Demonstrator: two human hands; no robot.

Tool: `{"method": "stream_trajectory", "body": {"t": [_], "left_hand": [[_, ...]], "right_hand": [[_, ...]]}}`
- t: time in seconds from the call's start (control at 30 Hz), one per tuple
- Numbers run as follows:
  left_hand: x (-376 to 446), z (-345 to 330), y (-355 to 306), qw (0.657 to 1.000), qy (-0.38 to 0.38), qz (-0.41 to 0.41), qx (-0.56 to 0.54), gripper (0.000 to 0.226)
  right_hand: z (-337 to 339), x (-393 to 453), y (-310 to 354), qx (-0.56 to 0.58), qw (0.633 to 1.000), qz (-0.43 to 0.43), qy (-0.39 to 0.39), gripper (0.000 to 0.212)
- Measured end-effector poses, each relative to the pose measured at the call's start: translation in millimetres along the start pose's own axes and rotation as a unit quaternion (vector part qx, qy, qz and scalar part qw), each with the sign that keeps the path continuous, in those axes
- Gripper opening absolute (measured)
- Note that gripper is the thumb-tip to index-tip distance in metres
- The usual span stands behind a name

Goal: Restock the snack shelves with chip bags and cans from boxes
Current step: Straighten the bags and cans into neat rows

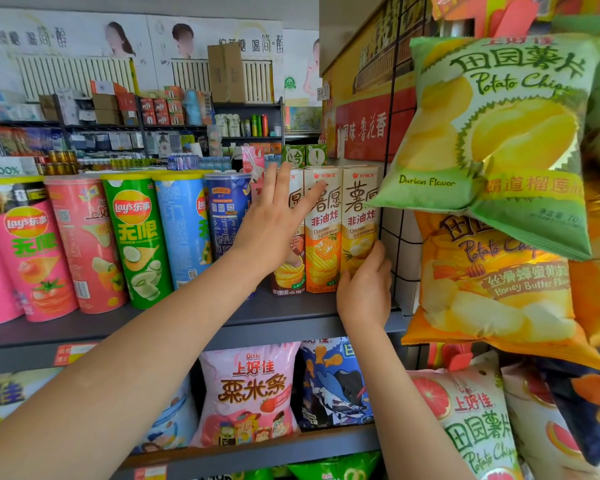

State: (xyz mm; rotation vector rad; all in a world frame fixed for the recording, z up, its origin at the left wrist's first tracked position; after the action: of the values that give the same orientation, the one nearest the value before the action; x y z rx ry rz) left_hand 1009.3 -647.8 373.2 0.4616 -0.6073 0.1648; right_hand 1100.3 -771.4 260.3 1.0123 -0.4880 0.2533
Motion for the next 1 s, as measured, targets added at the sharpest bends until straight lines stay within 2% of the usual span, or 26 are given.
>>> {"method": "stream_trajectory", "body": {"t": [0.07, 0.13, 0.23, 0.27, 0.33, 0.4, 0.5, 0.57, 0.6, 0.63, 0.67, 0.7, 0.8, 0.87, 1.0], "left_hand": [[0, 2, -1, 1.000, 0.005, 0.001, -0.004, 0.140], [-6, 8, -5, 1.000, -0.013, 0.001, -0.010, 0.134], [-38, 25, -9, 0.988, -0.131, 0.008, -0.080, 0.096], [-55, 29, -11, 0.976, -0.182, 0.011, -0.121, 0.077], [-98, 28, -10, 0.946, -0.255, 0.041, -0.198, 0.043], [-145, 14, -7, 0.924, -0.280, 0.083, -0.249, 0.021], [-215, -34, -2, 0.912, -0.230, 0.176, -0.292, 0.034], [-256, -79, 4, 0.898, -0.156, 0.260, -0.318, 0.031], [-273, -101, 7, 0.881, -0.109, 0.309, -0.341, 0.025], [-284, -122, 10, 0.857, -0.059, 0.352, -0.372, 0.029], [-292, -138, 10, 0.838, -0.019, 0.370, -0.402, 0.043], [-295, -151, 9, 0.825, 0.014, 0.369, -0.429, 0.057], [-292, -166, 3, 0.793, 0.062, 0.353, -0.492, 0.082], [-293, -175, -2, 0.769, 0.062, 0.364, -0.522, 0.084], [-293, -187, -8, 0.754, 0.056, 0.383, -0.531, 0.082]], "right_hand": [[1, -3, 0, 0.006, 1.000, 0.001, -0.005, 0.071], [8, -10, 5, 0.011, 0.998, 0.032, -0.048, 0.071], [26, -44, 22, 0.081, 0.977, 0.147, -0.132, 0.055], [28, -60, 27, 0.113, 0.968, 0.183, -0.127, 0.044], [24, -93, 34, 0.165, 0.957, 0.228, -0.066, 0.024], [5, -119, 27, 0.174, 0.961, 0.214, 0.004, 0.021], [-27, -156, -2, 0.163, 0.972, 0.156, 0.069, 0.018], [-52, -173, -34, 0.174, 0.975, 0.060, 0.122, 0.016], [-64, -180, -47, 0.177, 0.973, 0.017, 0.150, 0.027], [-74, -186, -55, 0.189, 0.966, -0.011, 0.178, 0.044], [-83, -192, -58, 0.207, 0.956, -0.027, 0.207, 0.060], [-90, -197, -59, 0.226, 0.944, -0.035, 0.239, 0.069], [-98, -203, -55, 0.242, 0.925, -0.028, 0.291, 0.068], [-96, -200, -58, 0.230, 0.933, -0.021, 0.275, 0.070], [-101, -195, -68, 0.210, 0.935, -0.022, 0.285, 0.080]]}}
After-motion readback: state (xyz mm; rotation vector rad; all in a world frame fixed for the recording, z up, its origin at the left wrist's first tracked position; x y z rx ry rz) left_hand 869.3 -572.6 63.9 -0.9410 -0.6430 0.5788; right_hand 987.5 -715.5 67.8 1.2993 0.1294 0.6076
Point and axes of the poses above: each hand's wrist, its own x-axis towards the middle knuckle, its own z-axis out of the back of the hand, y = z × x, the point moved 7 cm from there along x, towards the middle knuckle, and after that the axes turned 4 degrees about -z, right-handed, at the moved point
